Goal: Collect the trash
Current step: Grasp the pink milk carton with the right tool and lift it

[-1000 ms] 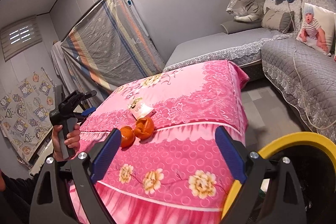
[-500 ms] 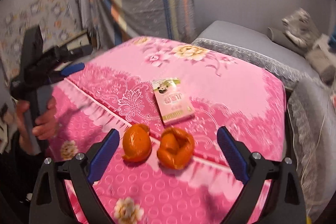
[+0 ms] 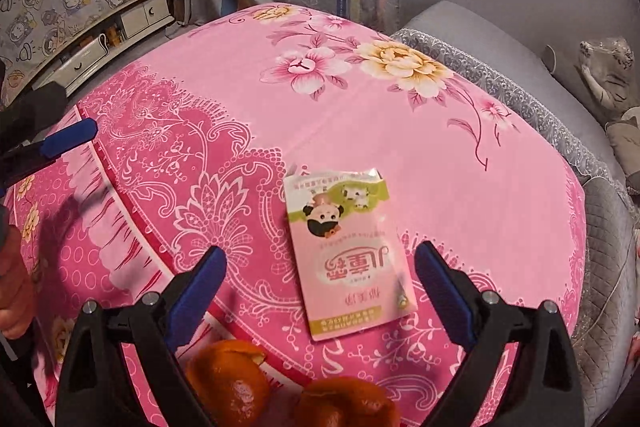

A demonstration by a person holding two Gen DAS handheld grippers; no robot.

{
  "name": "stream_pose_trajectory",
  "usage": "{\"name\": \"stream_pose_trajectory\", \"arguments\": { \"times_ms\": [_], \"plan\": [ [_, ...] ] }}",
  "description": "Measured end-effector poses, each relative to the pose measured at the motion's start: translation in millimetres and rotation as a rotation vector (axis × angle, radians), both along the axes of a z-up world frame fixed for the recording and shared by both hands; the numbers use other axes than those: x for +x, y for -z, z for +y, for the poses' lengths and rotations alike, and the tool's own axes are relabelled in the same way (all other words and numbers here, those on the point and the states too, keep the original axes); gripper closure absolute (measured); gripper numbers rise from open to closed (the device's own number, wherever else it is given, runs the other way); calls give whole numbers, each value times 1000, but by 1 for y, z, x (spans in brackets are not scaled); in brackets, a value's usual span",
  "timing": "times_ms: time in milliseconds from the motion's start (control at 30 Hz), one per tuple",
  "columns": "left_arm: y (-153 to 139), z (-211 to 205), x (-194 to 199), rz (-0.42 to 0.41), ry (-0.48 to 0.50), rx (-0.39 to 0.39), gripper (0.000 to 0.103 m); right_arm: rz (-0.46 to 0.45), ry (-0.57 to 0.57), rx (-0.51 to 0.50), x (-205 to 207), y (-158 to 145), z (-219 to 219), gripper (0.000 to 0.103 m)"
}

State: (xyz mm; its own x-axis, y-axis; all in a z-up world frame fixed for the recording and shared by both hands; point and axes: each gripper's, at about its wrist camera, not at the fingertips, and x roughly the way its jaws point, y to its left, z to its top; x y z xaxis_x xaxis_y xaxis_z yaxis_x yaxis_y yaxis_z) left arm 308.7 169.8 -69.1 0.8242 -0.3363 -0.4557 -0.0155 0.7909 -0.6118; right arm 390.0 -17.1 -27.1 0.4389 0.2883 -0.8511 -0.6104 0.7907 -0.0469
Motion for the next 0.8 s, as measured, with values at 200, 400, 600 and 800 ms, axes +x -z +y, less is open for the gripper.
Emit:
{"name": "stream_pose_trajectory", "arguments": {
  "times_ms": [200,400,600,800],
  "plan": [
    [2,-4,1,3,11,15,9,34,22,-30,20,16,6,12],
    [1,-8,1,-8,14,35,9,83,25,19,24,20,6,36],
    [-1,-5,-4,-40,-30,47,9,137,66,110,28,18,-3,49],
    [-20,-23,-17,-70,23,123,9,85,112,336,12,-38,-53,50]
  ]
}}
